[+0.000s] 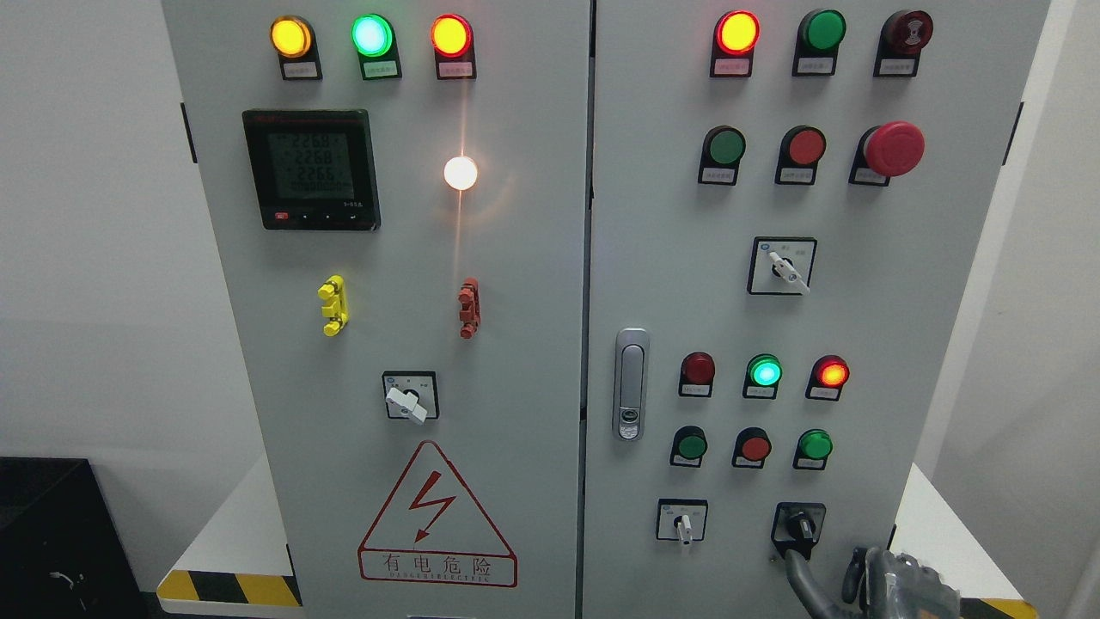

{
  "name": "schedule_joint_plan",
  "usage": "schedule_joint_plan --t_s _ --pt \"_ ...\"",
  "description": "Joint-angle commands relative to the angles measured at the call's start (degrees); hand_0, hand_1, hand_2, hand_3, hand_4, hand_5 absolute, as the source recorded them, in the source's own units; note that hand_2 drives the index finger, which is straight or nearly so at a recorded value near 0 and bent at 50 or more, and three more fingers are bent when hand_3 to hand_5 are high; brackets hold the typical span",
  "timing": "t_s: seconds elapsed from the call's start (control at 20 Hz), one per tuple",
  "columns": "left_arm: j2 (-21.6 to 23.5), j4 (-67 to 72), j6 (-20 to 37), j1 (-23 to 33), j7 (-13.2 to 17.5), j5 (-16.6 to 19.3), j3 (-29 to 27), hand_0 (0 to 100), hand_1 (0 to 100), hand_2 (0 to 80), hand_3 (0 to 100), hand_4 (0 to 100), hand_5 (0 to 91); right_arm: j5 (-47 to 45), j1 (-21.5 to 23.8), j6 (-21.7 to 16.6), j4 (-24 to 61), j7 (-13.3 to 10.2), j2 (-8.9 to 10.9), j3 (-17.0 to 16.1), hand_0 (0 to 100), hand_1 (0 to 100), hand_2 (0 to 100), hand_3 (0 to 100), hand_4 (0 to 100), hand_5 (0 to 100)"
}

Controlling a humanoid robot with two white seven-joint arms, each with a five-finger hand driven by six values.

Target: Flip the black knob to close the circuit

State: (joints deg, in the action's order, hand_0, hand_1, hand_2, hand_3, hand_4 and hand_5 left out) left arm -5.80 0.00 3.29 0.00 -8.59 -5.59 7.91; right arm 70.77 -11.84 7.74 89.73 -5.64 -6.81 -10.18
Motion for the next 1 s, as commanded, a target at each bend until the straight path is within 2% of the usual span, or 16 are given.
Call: schedule_joint_plan --t_s 0.0,0.2,0.35,0.5,0.6,0.7,0.75,0.85,0.9,0.95 --pt "0.00 -1.76 -0.04 1.32 -0.03 0.05 0.00 12 56 0.0 0 0 0.0 -0.01 2.95 -0.71 3.33 0.10 -0.05 3.77 0 0 84 100 88 94" --pt "0.00 -1.76 -0.04 1.32 -0.03 -0.03 0.00 12 56 0.0 0 0 0.0 -0.80 7.08 -0.88 9.21 0.10 -0.40 4.56 0 1 83 99 87 93" --pt "0.00 -1.76 -0.04 1.32 -0.03 0.05 0.00 12 56 0.0 0 0 0.0 -5.27 10.78 -1.23 13.61 -0.16 -0.58 5.79 0 1 83 99 87 93" --pt "0.00 -1.76 -0.04 1.32 -0.03 -0.03 0.00 12 56 0.0 0 0 0.0 -9.49 13.33 -2.37 16.25 -2.35 -0.58 6.14 0 2 81 99 86 93" --pt "0.00 -1.76 -0.04 1.32 -0.03 -0.03 0.00 12 56 0.0 0 0 0.0 -13.44 15.08 -4.12 18.10 -2.80 -0.49 6.41 0 2 76 96 84 90" --pt "0.00 -1.76 -0.04 1.32 -0.03 0.05 0.00 12 56 0.0 0 0 0.0 -19.40 16.58 -5.27 19.59 -2.89 -0.49 6.49 0 6 66 92 79 77" --pt "0.00 -1.76 -0.04 1.23 -0.03 0.05 0.00 12 56 0.0 0 0 0.0 -23.44 17.20 -6.32 20.12 -2.89 -0.49 6.49 0 6 65 91 78 76" --pt "0.00 -1.76 -0.04 1.32 -0.03 -0.03 0.00 12 56 0.0 0 0 0.0 -31.61 18.34 -8.26 20.83 -2.89 -0.40 6.41 0 7 54 79 70 66" --pt "0.00 -1.76 -0.04 1.23 -0.03 -0.03 0.00 12 56 0.0 0 0 0.0 -35.22 19.30 -9.13 21.35 -2.80 -0.40 6.41 0 8 51 77 68 63" --pt "0.00 -1.76 -0.04 1.32 -0.03 -0.03 0.00 12 56 0.0 0 0 0.0 -38.91 20.18 -10.01 21.88 -2.80 -0.31 6.41 0 8 44 65 60 56"
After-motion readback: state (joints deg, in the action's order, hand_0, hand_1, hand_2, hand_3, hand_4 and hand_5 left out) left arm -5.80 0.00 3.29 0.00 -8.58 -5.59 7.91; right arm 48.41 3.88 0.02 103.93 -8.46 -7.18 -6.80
